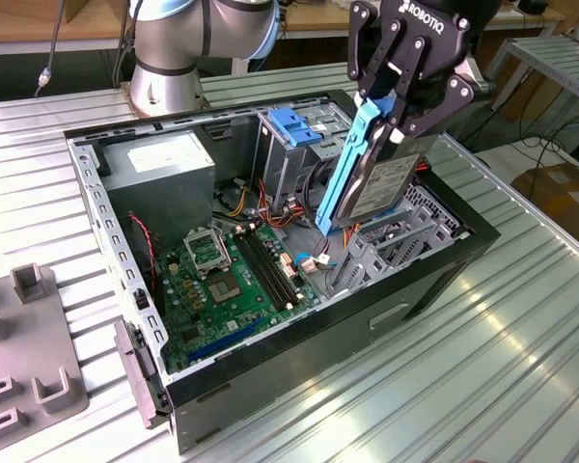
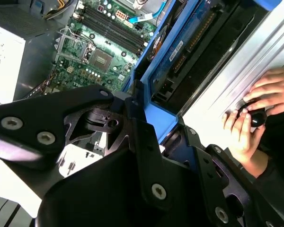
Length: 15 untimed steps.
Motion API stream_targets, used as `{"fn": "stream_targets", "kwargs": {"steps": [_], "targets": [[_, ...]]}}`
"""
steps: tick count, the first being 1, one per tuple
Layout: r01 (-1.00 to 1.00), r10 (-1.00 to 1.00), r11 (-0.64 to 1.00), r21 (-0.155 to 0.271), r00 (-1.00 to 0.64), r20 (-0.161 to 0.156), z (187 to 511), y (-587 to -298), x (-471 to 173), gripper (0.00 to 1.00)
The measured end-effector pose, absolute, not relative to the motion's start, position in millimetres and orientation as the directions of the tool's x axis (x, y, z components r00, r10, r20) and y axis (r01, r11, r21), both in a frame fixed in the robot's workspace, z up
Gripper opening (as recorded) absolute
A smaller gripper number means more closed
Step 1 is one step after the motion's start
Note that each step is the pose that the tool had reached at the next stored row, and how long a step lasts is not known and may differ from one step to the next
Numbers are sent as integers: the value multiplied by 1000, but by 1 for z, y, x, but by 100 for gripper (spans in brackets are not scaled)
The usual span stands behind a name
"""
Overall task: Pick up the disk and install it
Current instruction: 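Insert the disk into the insertion slot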
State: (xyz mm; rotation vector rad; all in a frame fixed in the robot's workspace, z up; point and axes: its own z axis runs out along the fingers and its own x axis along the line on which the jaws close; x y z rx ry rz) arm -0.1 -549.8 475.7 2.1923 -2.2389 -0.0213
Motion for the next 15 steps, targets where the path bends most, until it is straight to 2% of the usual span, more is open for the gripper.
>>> {"fn": "stream_targets", "kwargs": {"steps": [12, 15], "targets": [[-1000, -1000, 21, 15, -21, -4, 476, -550, 4, 37], [-1000, -1000, 21, 15, -21, -4, 475, -550, 21, 37]]}}
